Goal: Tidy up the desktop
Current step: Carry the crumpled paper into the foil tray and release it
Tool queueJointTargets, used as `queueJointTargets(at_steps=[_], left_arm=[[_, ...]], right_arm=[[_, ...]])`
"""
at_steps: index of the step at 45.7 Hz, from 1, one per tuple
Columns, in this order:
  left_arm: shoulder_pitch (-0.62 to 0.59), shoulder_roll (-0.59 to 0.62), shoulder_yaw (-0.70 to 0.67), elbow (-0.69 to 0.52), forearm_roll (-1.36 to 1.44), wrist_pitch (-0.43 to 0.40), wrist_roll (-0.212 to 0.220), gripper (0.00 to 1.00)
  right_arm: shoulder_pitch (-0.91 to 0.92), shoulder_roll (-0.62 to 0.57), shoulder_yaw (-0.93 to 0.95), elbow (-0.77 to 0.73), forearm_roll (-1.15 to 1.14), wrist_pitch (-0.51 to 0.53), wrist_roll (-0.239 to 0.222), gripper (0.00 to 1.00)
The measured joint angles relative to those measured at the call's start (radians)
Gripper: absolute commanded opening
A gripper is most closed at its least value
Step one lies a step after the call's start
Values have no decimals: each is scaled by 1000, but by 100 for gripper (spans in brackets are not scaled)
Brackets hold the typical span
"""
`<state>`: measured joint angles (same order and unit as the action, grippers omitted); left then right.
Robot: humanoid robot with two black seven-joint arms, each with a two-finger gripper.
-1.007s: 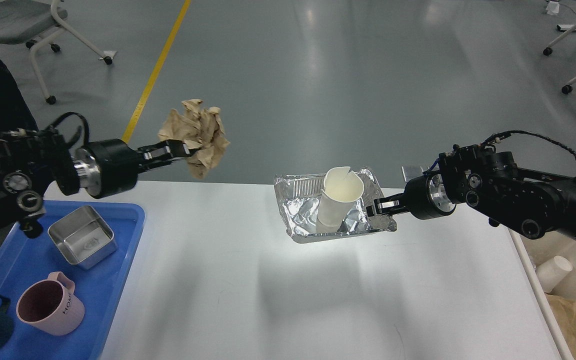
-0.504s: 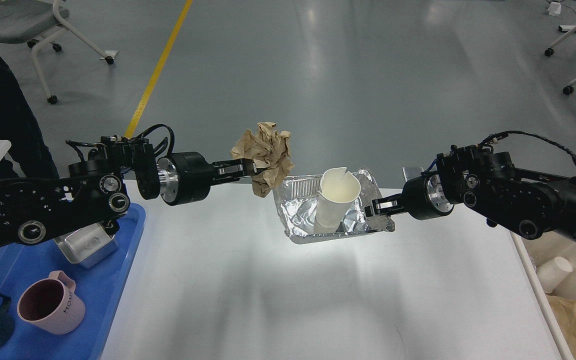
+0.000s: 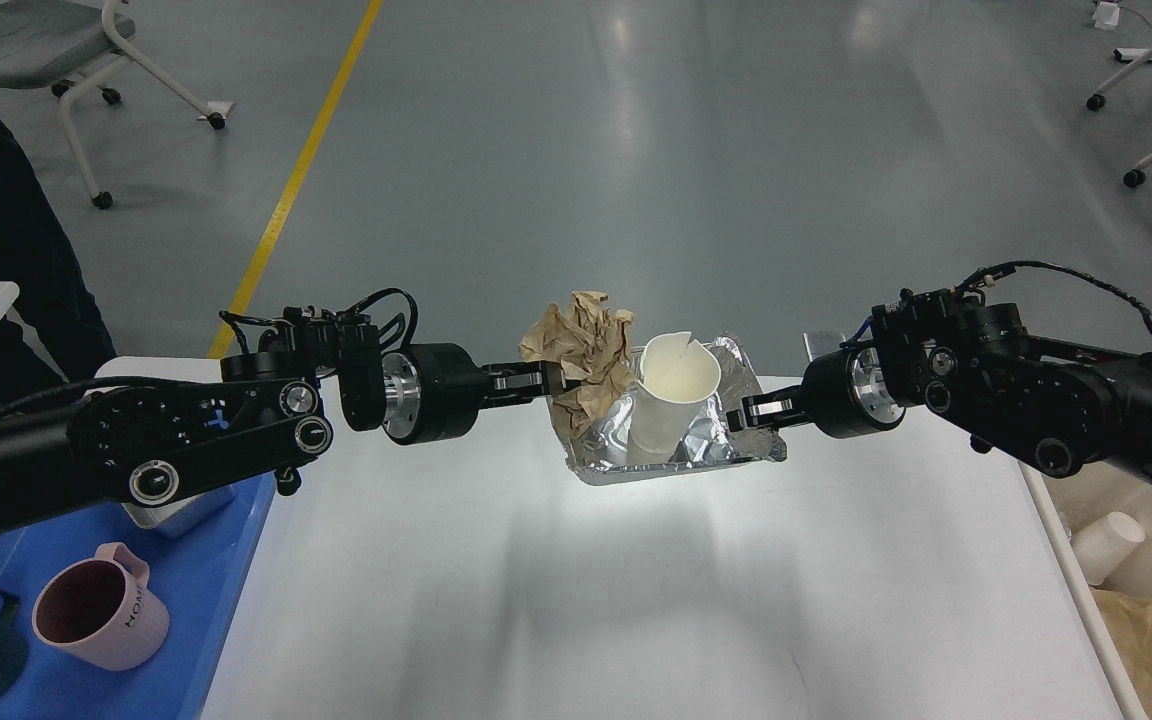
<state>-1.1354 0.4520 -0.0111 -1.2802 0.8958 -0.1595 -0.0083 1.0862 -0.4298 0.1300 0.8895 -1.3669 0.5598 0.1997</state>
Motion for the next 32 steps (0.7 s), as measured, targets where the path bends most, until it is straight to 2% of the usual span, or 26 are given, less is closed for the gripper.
queueJointTargets(at_steps=[6,12,32], left_arm=[[0,-12,0,2,-1,0,2,86],[0,-13,0,2,-3,1,2,93],[5,57,-41,-14,-89,-11,-6,96]], right_arm=[[1,1,10,0,0,0,0,0],[2,-2,17,0,0,0,0,0],[2,-18,19,-3,0,0,0,0]])
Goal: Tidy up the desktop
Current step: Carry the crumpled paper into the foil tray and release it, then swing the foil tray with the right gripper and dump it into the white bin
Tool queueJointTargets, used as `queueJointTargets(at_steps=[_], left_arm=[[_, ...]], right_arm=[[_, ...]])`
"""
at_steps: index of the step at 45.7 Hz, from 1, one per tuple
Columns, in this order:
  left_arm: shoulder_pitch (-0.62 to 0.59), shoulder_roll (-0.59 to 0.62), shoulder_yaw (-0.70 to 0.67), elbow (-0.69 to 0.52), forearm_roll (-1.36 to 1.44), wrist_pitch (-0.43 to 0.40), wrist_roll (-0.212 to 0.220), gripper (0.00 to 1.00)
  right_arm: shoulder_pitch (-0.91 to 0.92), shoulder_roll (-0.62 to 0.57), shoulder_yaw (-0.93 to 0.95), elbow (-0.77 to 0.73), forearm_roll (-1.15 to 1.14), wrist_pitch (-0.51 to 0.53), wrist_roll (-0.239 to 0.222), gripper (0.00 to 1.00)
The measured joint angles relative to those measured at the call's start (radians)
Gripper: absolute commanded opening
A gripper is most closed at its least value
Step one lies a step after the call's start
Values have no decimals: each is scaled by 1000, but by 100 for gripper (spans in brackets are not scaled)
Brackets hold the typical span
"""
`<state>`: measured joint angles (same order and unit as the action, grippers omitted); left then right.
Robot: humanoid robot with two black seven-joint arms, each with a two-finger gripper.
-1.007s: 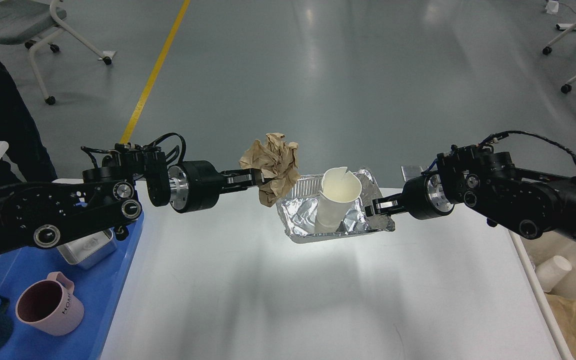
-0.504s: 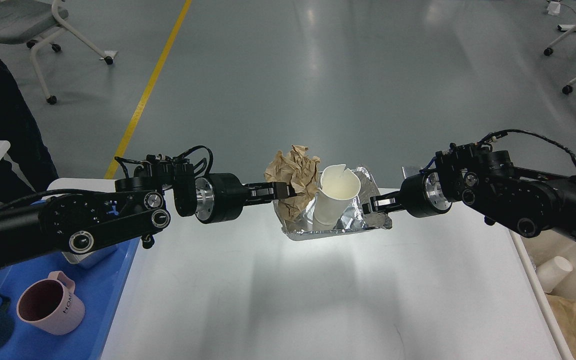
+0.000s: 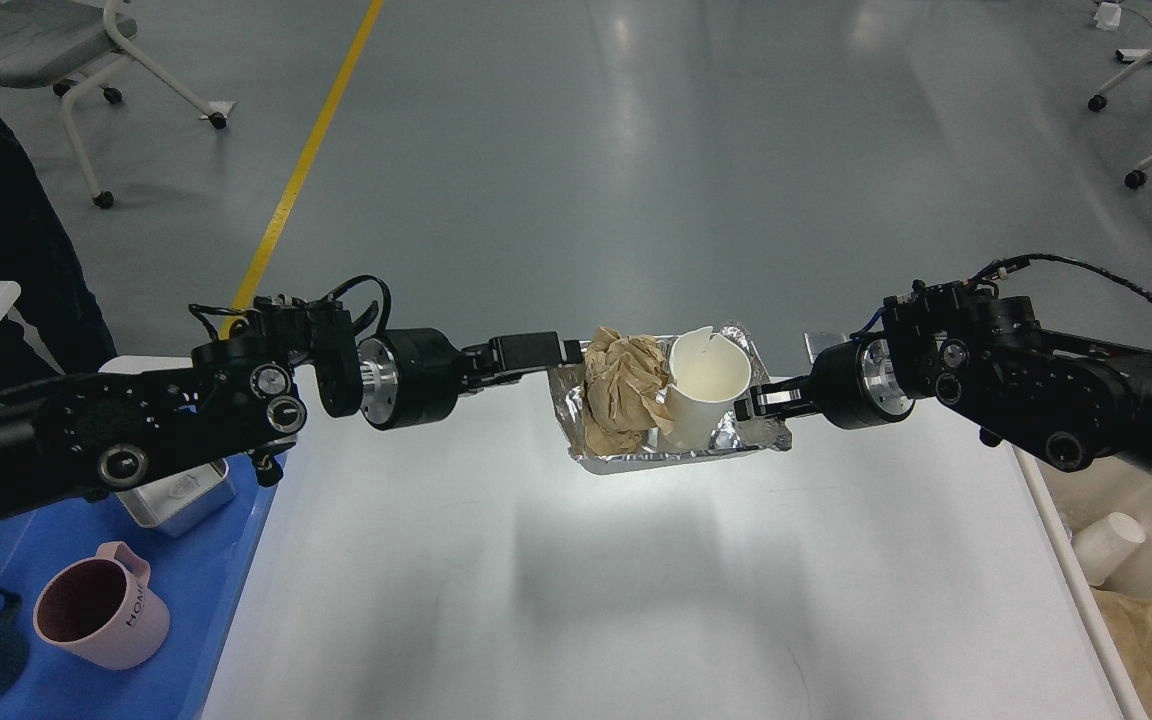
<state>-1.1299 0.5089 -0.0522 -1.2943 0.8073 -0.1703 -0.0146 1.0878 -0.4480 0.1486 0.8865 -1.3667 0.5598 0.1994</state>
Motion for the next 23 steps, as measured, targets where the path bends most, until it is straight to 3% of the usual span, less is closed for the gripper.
queueJointTargets(at_steps=[12,23], left_arm=[[95,99,-263,-1,-169,-1,-5,96],[408,91,-673,3,-234,16,-8,96]], right_arm=[[-9,-8,19,-17,5,-5,0,0],[-40,-43,56,-21,18,-11,0,0]])
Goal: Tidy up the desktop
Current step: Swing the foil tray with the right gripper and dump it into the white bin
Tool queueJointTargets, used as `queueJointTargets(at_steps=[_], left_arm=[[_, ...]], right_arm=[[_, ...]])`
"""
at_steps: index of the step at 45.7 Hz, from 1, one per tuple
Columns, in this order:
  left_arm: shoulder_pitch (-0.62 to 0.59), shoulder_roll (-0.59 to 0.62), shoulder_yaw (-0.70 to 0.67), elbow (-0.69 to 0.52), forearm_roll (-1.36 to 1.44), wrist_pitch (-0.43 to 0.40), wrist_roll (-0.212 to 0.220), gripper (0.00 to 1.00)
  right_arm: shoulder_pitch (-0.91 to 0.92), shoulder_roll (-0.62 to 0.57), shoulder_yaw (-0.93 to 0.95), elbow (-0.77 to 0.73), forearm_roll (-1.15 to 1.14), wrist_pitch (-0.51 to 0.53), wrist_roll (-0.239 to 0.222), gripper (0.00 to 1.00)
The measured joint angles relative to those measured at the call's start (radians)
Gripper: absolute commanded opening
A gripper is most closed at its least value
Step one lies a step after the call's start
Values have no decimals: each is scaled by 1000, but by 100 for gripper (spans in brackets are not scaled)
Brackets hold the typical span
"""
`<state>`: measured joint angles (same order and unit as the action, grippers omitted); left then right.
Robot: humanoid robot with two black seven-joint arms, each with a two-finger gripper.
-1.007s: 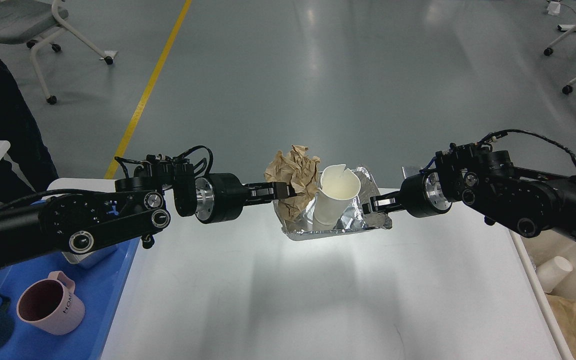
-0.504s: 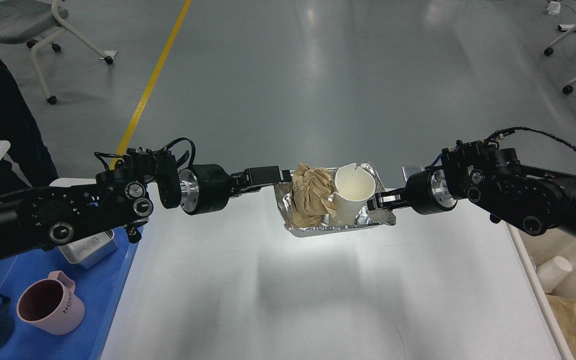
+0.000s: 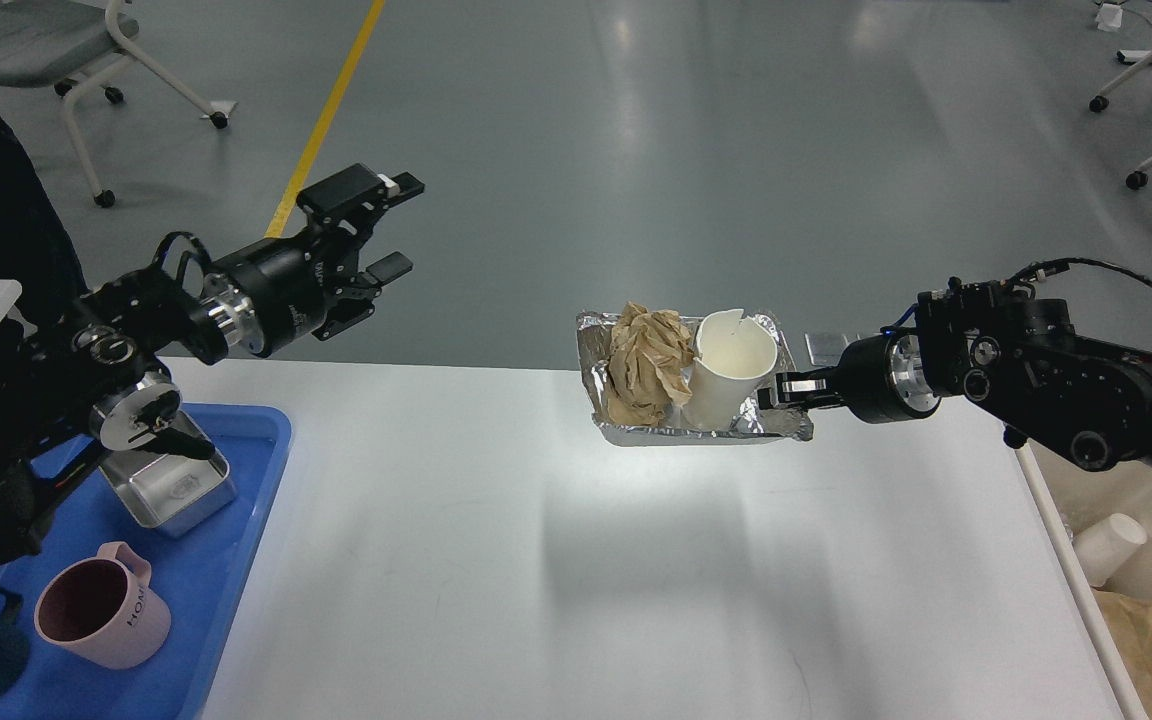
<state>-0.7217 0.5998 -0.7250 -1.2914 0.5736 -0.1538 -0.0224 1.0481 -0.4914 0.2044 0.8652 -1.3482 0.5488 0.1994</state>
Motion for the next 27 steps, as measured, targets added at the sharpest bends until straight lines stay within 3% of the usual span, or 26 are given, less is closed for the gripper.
queueJointTargets(at_steps=[6,14,27], left_arm=[[163,-66,-252,0,-4,-2,0,96],[297,-162,-485,5,-65,-8,0,96],[415,-209,-619,51,-321,-11,-5,96]], right_arm=[[-16,-28,19,0,25,-9,0,0],[-37,-107,24,3,97,-37,-2,0],[-116,-291,25,17,255,-82,-3,0]])
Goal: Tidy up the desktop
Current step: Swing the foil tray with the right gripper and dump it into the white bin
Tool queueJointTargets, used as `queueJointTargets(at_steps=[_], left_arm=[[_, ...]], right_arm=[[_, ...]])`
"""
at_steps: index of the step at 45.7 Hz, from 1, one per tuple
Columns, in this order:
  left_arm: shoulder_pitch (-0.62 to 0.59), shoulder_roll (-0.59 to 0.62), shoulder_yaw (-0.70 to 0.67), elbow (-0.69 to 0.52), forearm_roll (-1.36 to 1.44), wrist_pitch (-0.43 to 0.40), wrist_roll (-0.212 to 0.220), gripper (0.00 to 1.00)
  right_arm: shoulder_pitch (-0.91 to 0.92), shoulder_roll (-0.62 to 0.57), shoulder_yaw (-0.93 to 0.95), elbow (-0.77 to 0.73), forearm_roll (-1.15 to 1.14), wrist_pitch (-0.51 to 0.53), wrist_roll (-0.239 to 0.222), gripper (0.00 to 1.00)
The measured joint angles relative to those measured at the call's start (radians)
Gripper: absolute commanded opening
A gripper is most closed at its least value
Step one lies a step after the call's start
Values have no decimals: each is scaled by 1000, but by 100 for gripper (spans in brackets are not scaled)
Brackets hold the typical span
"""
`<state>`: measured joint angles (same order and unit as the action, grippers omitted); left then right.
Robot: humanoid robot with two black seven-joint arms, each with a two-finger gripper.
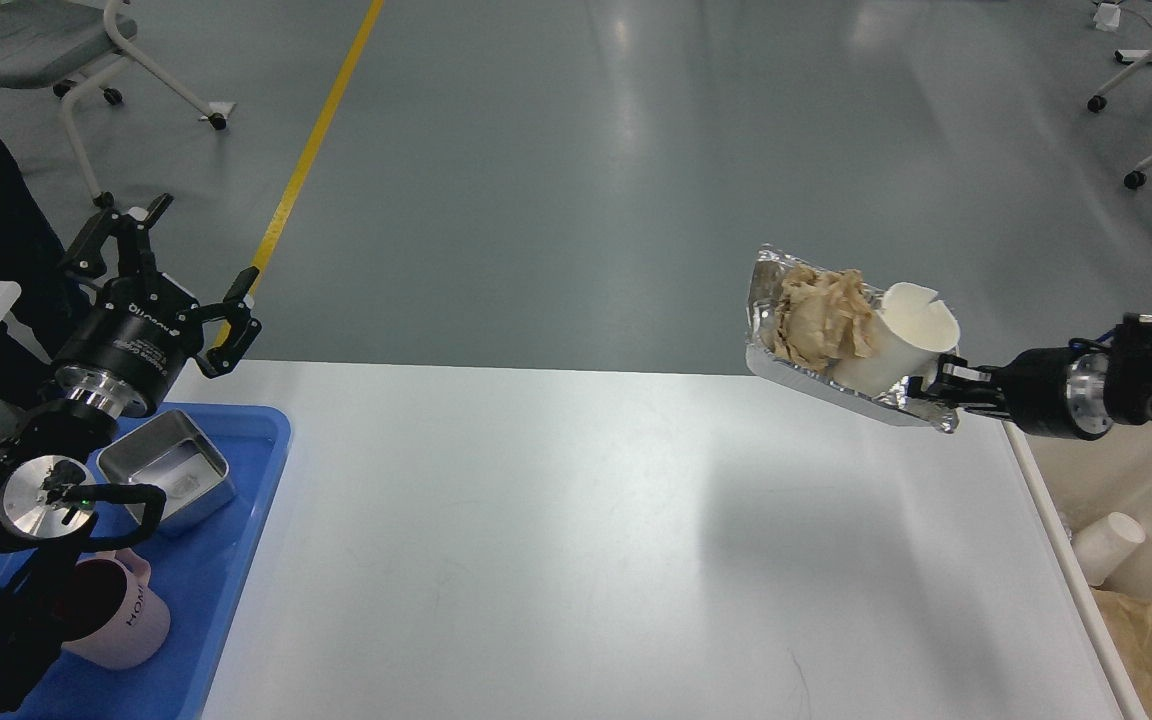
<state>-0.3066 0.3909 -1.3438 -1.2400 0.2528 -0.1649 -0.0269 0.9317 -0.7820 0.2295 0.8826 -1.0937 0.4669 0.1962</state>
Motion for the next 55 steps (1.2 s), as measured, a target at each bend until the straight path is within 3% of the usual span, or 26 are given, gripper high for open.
queueJointTargets(at_steps=[16,34,35,36,37,38,46,55], left_arm=[[37,-46,-62,114,-93,-61,2,96],[66,-74,-62,179,-118,-116,4,96],[70,-73,-62,182,-118,-119,4,96],[72,-72,-62,183,-118,-120,4,96],[73,-72,-62,184,-118,-121,4,96],[75,-72,-62,185,-118,-123,4,96],[88,-69,-64,188,-118,-134,3,96],[89,-69,-64,188,-118,-134,2,96]], right_arm=[[-123,-216,3,-6,263,-59,1,0],[-293,-252,5,-92,485,-130,8,0],[-300,-252,4,-114,507,-132,5,17],[-303,-250,3,-128,520,-133,3,44],[-307,-248,1,-143,534,-134,1,79],[-311,-243,0,-163,552,-134,-1,100],[-342,-170,-11,-346,629,-141,-4,100],[-365,-110,-15,-455,635,-148,-4,100]])
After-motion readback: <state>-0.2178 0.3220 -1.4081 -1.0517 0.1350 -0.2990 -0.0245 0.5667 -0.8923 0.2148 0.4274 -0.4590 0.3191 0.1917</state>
